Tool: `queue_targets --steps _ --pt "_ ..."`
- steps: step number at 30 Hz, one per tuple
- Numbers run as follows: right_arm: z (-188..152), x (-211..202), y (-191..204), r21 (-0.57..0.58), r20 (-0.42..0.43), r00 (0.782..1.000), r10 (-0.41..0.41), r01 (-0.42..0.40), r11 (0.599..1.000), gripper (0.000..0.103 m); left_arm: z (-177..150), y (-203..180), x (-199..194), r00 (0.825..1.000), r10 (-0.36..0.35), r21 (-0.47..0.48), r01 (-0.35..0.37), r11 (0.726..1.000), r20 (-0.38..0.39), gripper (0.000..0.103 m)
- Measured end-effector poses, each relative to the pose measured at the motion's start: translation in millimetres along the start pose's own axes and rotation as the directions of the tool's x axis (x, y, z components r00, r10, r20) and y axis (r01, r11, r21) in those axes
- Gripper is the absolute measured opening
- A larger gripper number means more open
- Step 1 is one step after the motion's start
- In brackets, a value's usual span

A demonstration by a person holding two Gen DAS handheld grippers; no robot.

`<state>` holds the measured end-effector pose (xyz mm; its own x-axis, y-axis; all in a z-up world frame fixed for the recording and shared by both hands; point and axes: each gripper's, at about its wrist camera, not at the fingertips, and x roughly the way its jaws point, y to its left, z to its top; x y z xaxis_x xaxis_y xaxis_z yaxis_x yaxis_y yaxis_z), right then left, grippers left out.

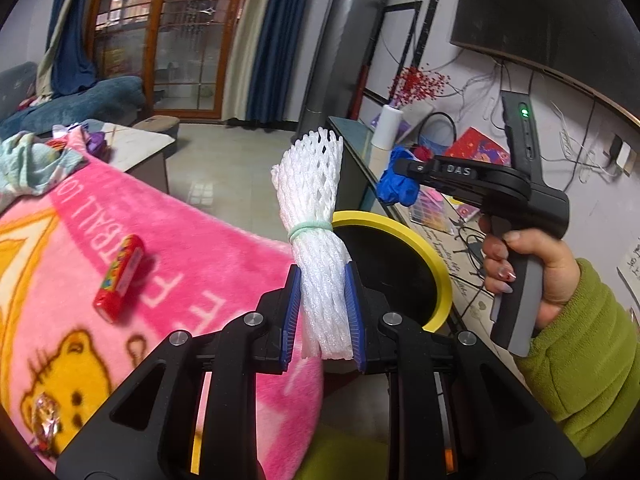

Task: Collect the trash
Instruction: 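Carry the white net and blue glove over the yellow bin with both grippers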

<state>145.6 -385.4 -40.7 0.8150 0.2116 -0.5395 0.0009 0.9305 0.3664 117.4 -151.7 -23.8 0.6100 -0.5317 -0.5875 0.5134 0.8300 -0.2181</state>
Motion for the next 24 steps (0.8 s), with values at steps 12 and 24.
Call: queue_targets --steps 12,24 --pt "-3 5 -41 0.086 -0.017 0.998 -0.058 0.059 0.995 0.014 -3 -31 40 0.997 -0.044 0.059 0.047 0.997 -0.061 0.016" --pt "-11 18 -66 0.143 -0.066 0.996 -0.064 0.073 0.987 0.016 -5 -48 81 0.989 -0.077 0.103 0.090 0.991 -0.125 0.016"
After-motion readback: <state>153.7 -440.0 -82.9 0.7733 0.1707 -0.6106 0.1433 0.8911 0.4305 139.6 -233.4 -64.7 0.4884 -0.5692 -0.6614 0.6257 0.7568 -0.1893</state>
